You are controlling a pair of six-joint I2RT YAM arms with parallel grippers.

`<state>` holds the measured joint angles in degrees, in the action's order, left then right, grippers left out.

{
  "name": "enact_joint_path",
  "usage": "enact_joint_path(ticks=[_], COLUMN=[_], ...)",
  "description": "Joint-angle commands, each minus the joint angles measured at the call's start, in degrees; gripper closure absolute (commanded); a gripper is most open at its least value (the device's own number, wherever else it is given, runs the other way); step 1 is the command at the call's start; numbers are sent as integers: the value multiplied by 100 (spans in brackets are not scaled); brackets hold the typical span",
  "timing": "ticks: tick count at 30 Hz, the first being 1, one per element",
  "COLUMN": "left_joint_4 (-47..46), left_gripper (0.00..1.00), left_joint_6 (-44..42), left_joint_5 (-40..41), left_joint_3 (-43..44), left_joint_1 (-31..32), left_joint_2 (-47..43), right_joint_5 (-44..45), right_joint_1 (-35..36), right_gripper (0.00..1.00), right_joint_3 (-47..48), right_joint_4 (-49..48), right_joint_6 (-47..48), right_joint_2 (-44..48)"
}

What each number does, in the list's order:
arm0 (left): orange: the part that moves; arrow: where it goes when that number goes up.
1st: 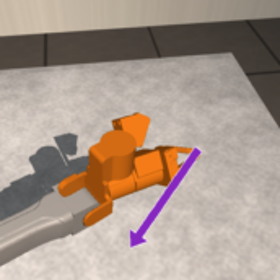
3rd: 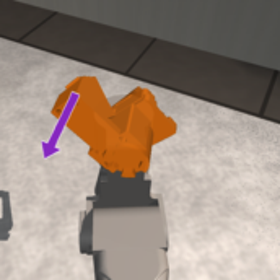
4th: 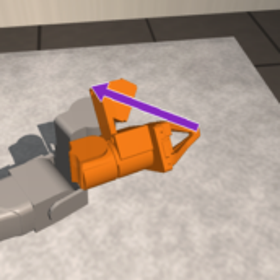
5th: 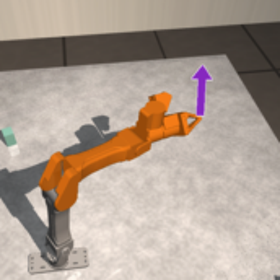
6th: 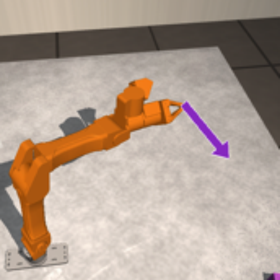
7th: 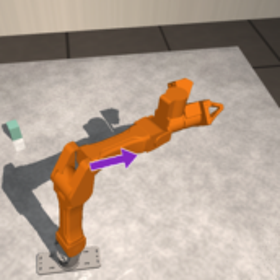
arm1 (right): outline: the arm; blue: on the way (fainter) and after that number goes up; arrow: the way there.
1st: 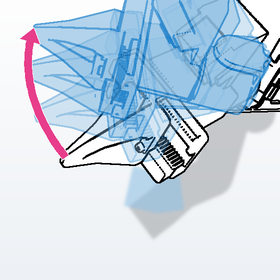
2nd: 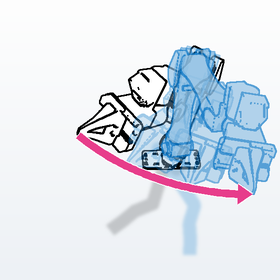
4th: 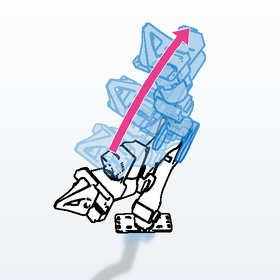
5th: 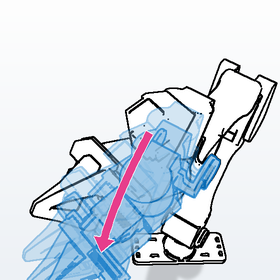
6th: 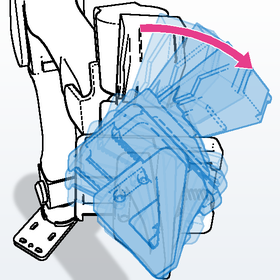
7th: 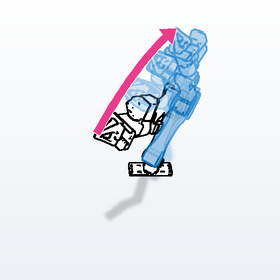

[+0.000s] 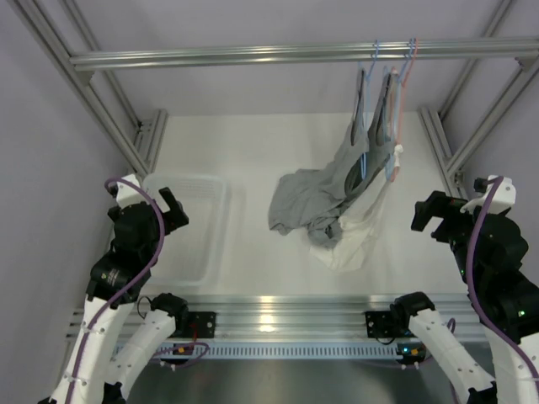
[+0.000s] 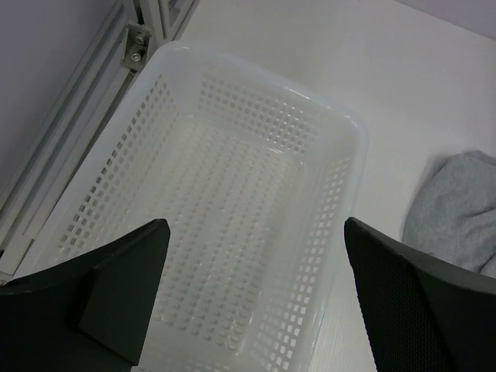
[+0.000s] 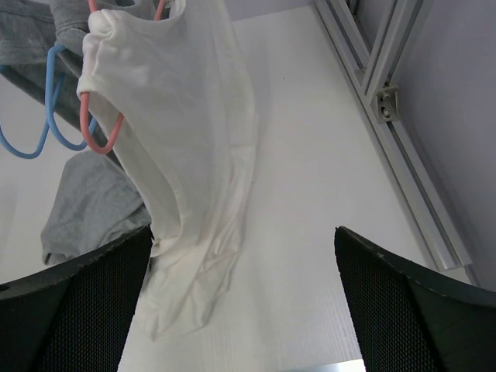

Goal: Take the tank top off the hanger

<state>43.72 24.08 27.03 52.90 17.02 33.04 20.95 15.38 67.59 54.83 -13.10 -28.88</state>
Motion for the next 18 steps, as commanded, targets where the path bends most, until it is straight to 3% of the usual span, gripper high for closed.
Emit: enact_joint_path(ticks=[1, 15, 18], left_joint_4=[-233, -330, -338], left_gripper=[1, 1, 1], left_joint_6=[-26, -184, -184], left_joint_5=[-127, -567, -602], left_joint_3=[-43, -79, -87], left_joint_1=[-32, -23, -23], left_joint_2=[27, 54, 54], right_joint_5=[23, 76, -353], right_joint_1=[71, 158, 176], right_gripper=[1, 1, 1], right_joint_3=[70, 324, 815], right_joint_4=[-315, -341, -359], right_joint_6=[62, 133, 168], right_joint_2=[-65, -214, -468])
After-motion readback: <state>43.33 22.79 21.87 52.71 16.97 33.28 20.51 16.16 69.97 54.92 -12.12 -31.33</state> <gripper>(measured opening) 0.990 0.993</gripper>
